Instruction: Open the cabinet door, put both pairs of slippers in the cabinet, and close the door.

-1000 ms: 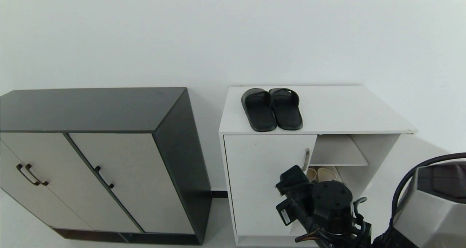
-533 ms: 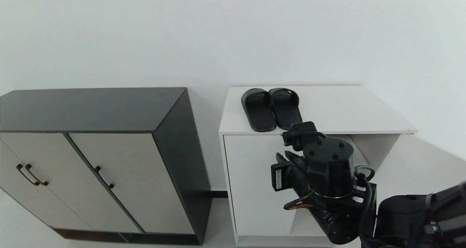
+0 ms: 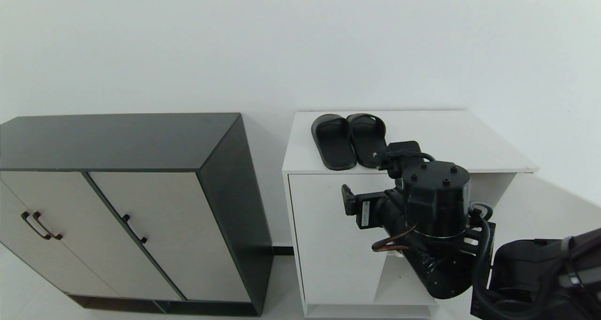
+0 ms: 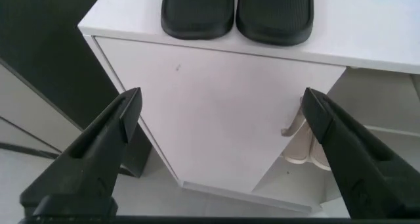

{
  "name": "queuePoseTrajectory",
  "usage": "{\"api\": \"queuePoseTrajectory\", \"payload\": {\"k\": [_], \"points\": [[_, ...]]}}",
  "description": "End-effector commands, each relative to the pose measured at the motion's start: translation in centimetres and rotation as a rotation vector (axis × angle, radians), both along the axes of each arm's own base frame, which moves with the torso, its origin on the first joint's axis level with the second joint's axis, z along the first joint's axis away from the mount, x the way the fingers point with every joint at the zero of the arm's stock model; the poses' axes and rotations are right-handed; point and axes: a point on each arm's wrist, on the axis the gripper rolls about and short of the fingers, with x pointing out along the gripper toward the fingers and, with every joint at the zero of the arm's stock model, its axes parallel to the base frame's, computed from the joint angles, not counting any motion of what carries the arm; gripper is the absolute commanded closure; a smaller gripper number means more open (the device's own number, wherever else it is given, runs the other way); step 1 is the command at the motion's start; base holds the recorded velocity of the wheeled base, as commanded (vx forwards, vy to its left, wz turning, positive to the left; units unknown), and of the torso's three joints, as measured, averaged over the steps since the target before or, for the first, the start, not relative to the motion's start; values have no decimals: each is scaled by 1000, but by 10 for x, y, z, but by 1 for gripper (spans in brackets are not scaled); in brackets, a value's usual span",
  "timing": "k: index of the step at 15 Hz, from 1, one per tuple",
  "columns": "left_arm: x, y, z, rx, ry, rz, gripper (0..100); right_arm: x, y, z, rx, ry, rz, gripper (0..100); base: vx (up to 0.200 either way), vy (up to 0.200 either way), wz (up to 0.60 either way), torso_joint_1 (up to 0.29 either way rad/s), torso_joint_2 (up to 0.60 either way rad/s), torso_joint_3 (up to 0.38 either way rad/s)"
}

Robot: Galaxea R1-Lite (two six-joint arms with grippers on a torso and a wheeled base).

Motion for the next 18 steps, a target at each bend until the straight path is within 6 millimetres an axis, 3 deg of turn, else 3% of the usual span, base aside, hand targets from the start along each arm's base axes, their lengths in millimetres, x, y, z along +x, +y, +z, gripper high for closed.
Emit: {"api": "queuePoseTrajectory", "payload": {"k": [1, 12, 15, 18], "points": [[0, 0, 0, 0, 1, -1, 100, 0, -3, -2, 1, 0, -4, 0, 0, 0, 0, 0, 0, 0], [0, 0, 0, -3, -1, -3, 100, 15, -4, -9, 11, -2, 5, 0, 182, 0, 0, 3, 2, 1], [0, 0, 0, -2, 1, -3, 100, 30, -4, -3, 24, -15, 47, 0, 0, 0, 0, 0, 0, 0], [0, 0, 0, -2, 1, 2, 100, 32, -2, 4, -1, -33, 76, 0, 0, 0, 0, 0, 0, 0]]}}
